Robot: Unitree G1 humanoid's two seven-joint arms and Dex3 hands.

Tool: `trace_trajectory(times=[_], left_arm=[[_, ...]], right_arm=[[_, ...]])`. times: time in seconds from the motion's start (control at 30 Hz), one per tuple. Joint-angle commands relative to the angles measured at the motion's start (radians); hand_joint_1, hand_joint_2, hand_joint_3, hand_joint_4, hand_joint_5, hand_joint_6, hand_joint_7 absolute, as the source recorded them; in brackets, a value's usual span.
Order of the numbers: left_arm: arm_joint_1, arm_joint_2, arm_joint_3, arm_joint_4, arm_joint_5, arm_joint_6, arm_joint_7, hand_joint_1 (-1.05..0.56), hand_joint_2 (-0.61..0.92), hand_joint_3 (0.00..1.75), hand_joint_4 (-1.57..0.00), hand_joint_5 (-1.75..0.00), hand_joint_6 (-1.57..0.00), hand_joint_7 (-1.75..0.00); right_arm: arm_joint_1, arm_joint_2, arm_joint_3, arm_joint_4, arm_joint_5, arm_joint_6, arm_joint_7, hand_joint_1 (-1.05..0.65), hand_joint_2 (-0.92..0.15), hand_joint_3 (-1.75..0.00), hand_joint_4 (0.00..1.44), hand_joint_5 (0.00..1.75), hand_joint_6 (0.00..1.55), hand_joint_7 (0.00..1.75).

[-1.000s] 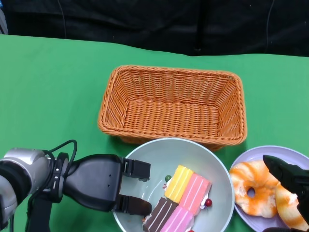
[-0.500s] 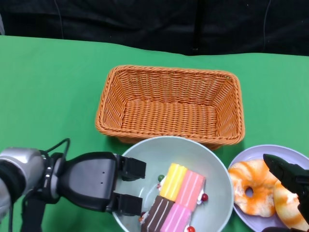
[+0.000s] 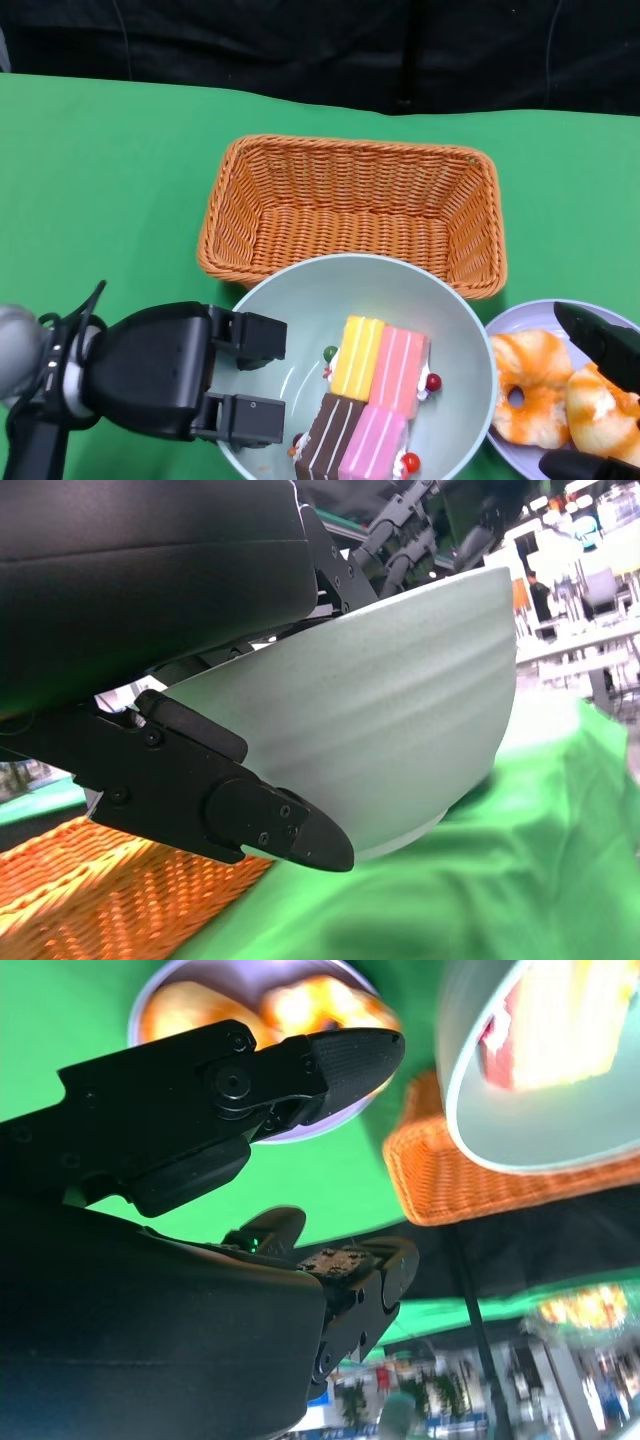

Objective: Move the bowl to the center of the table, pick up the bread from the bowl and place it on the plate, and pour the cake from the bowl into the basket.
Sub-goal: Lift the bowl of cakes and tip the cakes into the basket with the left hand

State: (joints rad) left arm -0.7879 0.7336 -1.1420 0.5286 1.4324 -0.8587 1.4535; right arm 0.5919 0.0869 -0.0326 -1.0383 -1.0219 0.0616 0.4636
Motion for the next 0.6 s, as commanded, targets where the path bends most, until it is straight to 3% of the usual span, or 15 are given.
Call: trace_trajectory(times=[0.03,0.2,0.27,0.33,0.37,0.43,0.5,0.53,0.6], left_arm=[[0.050,0.060,0.106,-0.081,-0.092,-0.041,-0.053,-0.25,0.85,0.17,-0.97,-1.75,-0.70,-1.73],[0.107,0.063,0.238,-0.125,-0.221,-0.132,-0.190,-0.25,0.88,0.21,-1.00,-1.75,-0.73,-1.75],[0.121,0.057,0.286,-0.131,-0.277,-0.175,-0.264,-0.24,0.62,0.72,-1.02,-1.75,-0.74,-1.75],[0.135,0.048,0.332,-0.135,-0.323,-0.210,-0.330,-0.23,0.47,1.01,-1.03,-1.75,-0.74,-1.75],[0.142,0.041,0.355,-0.134,-0.352,-0.229,-0.368,-0.22,0.44,1.05,-1.03,-1.75,-0.74,-1.75],[0.155,0.020,0.395,-0.115,-0.449,-0.281,-0.458,-0.23,0.36,1.19,-1.06,-1.75,-0.77,-1.75],[0.164,-0.006,0.423,-0.082,-0.572,-0.331,-0.561,-0.24,0.29,1.30,-1.07,-1.75,-0.78,-1.75],[0.168,-0.019,0.435,-0.067,-0.630,-0.350,-0.615,-0.21,0.23,1.42,-1.07,-1.75,-0.78,-1.75],[0.179,-0.044,0.457,-0.045,-0.748,-0.374,-0.725,-0.20,0.21,1.50,-1.06,-1.75,-0.79,-1.75]], right_arm=[[0.049,0.014,-0.004,-0.001,0.119,-0.025,-0.090,-0.35,-0.92,-0.10,0.52,0.68,0.61,0.19],[0.089,-0.002,0.005,0.054,0.267,-0.058,-0.184,-0.15,-0.92,-0.08,0.70,0.87,0.81,0.29],[0.097,-0.013,0.008,0.080,0.309,-0.077,-0.215,-0.09,-0.92,-0.08,0.76,0.93,0.88,0.33],[0.100,-0.028,0.008,0.110,0.360,-0.108,-0.245,0.00,-0.87,-0.16,0.83,1.04,0.97,0.38],[0.101,-0.033,0.010,0.124,0.384,-0.121,-0.259,0.01,-0.76,-0.37,0.83,1.07,0.98,0.40],[0.104,-0.049,0.017,0.154,0.420,-0.147,-0.279,0.07,-0.45,-0.97,0.87,1.20,1.03,0.51],[0.104,-0.071,0.025,0.182,0.446,-0.174,-0.292,0.11,-0.34,-1.18,0.89,1.29,1.05,0.58],[0.103,-0.083,0.028,0.193,0.456,-0.185,-0.297,0.13,-0.30,-1.31,0.92,1.49,1.08,0.69],[0.102,-0.104,0.036,0.208,0.469,-0.201,-0.304,0.15,-0.25,-1.43,0.95,1.63,1.06,0.85]])
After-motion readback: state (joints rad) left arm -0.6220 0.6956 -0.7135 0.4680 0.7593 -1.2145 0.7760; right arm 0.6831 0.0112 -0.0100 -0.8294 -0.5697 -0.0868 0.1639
